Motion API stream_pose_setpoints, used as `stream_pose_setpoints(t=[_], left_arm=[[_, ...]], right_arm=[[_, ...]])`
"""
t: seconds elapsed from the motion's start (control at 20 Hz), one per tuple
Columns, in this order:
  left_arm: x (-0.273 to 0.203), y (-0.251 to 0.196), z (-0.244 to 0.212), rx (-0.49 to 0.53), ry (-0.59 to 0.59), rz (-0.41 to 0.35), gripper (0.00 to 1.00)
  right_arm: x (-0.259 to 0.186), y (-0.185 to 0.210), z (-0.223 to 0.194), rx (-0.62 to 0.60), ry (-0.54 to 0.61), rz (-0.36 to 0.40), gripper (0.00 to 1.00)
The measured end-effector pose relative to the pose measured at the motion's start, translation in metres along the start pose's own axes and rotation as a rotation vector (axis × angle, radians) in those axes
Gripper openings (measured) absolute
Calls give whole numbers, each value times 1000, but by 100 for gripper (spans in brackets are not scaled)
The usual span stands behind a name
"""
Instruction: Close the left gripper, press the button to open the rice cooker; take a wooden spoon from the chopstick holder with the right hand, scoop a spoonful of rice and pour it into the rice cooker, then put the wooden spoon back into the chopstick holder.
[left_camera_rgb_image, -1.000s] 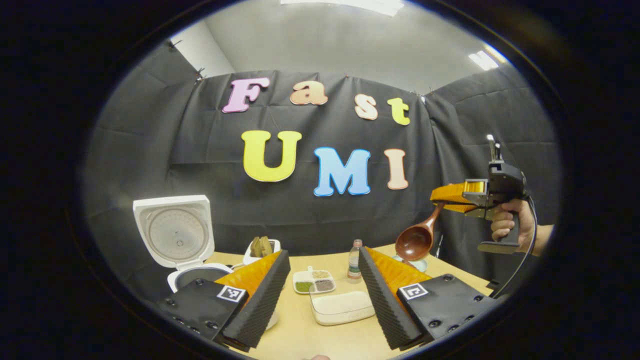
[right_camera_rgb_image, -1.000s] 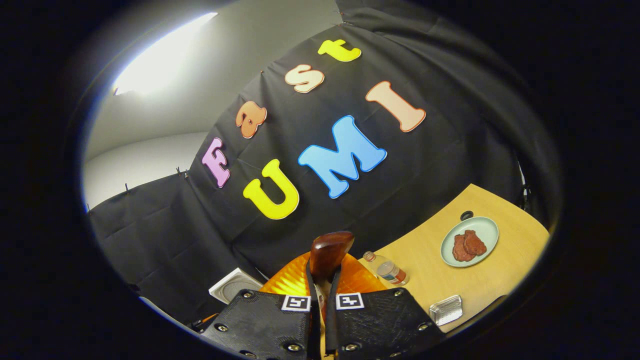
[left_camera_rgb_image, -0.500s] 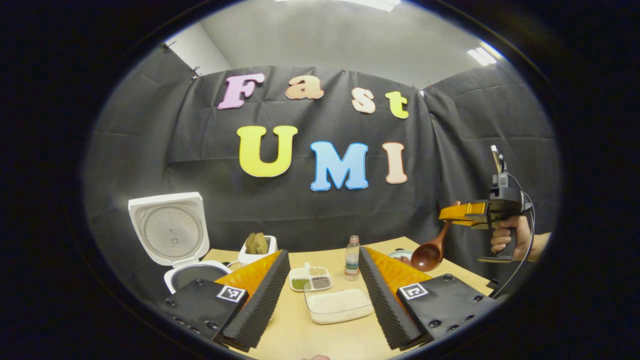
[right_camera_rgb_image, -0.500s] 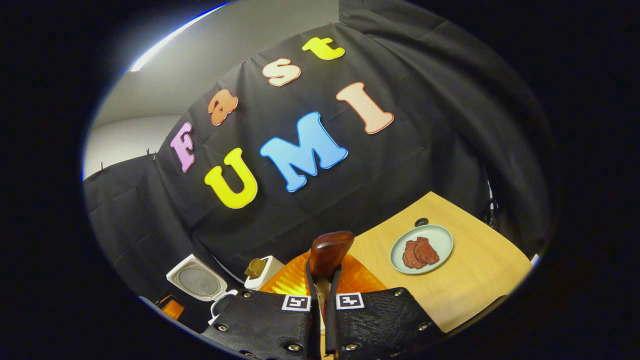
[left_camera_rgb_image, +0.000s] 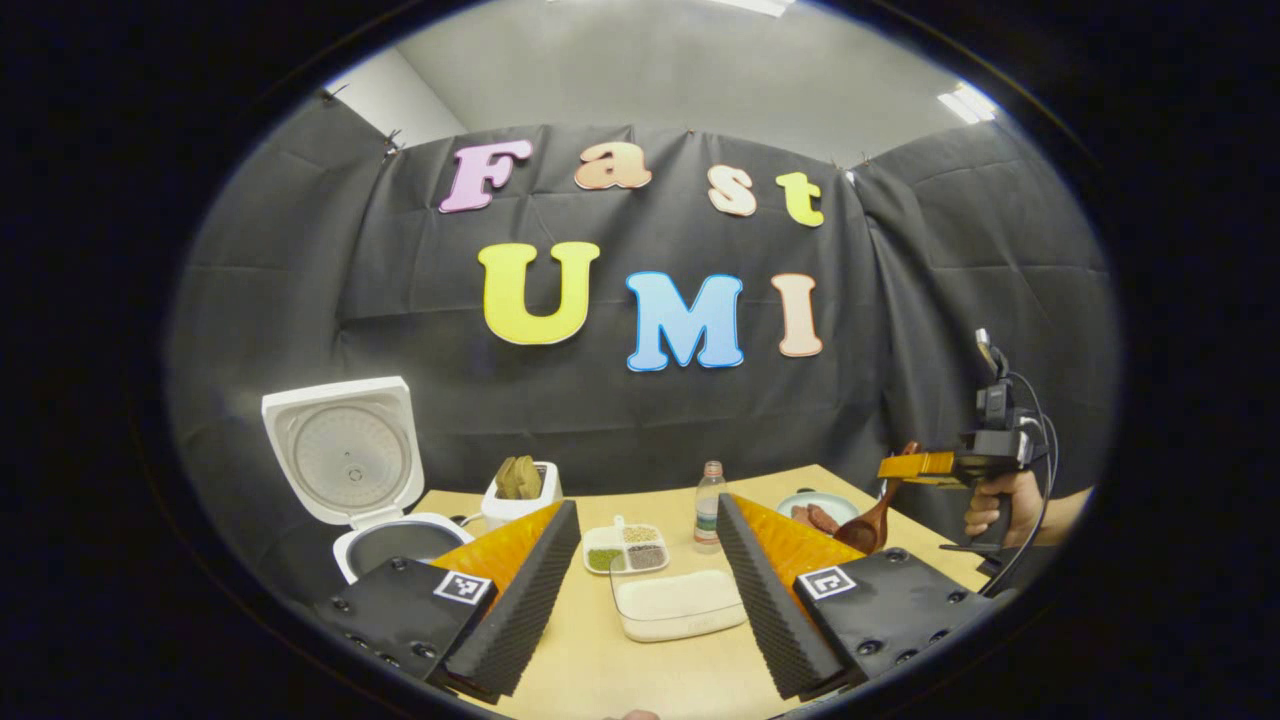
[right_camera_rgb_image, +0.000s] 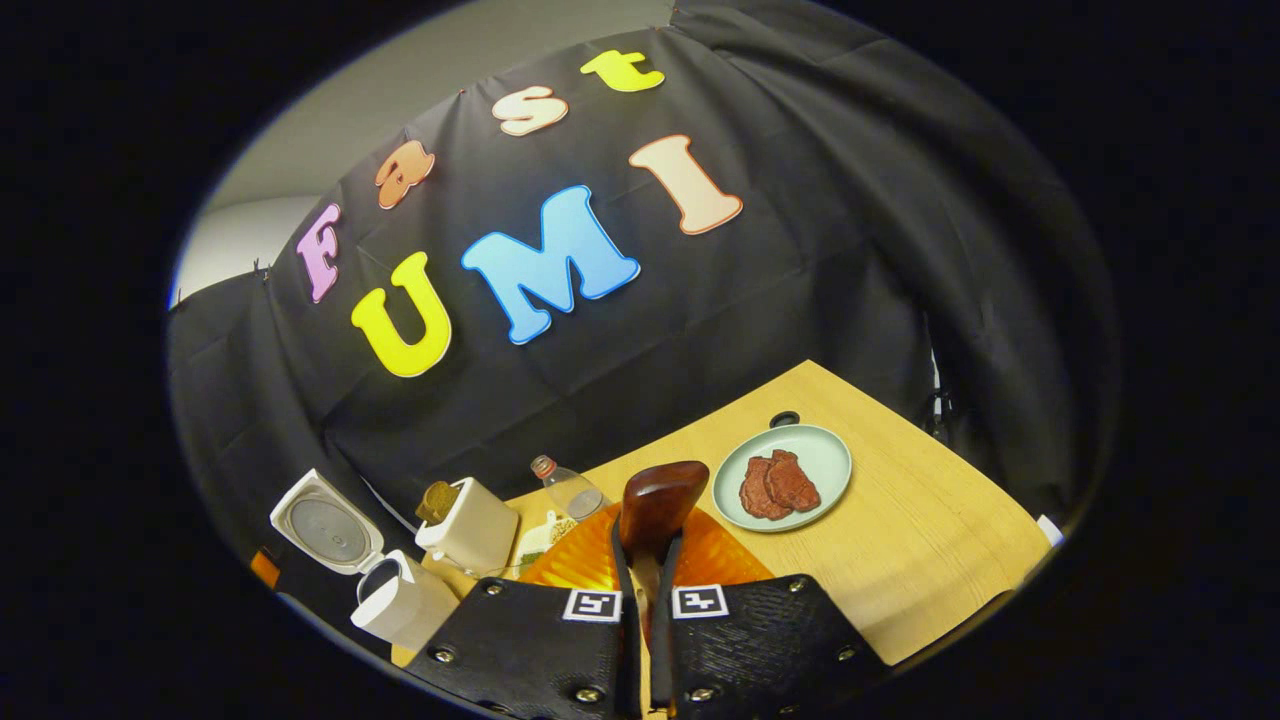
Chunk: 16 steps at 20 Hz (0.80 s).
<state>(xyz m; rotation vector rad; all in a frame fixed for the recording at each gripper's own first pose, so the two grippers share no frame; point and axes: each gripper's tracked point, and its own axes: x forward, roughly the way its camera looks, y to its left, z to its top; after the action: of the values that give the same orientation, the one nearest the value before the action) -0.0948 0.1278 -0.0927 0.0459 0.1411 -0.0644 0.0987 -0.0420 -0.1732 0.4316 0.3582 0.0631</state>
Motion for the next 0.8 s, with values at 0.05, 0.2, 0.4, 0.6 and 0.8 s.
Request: stream_pose_setpoints(t=[0.05,0.2,0.4,0.6,0.8], left_arm=[[0,1,0,3,-1,5,96],[0,4,1,14,-4,16,93],[-6,10,2,14,7,39,96],[-10,15,0,21,28,66,93],[-15,16,4,-13,38,78,95]], right_arm=[[2,-5,-9,-12,13,-13,5],[11,-12,-34,-48,54,-42,4],[28,-16,-58,-91,90,-63,5],[41,-27,-75,-112,118,-89,5],[45,-37,-86,-141,107,-116,5]])
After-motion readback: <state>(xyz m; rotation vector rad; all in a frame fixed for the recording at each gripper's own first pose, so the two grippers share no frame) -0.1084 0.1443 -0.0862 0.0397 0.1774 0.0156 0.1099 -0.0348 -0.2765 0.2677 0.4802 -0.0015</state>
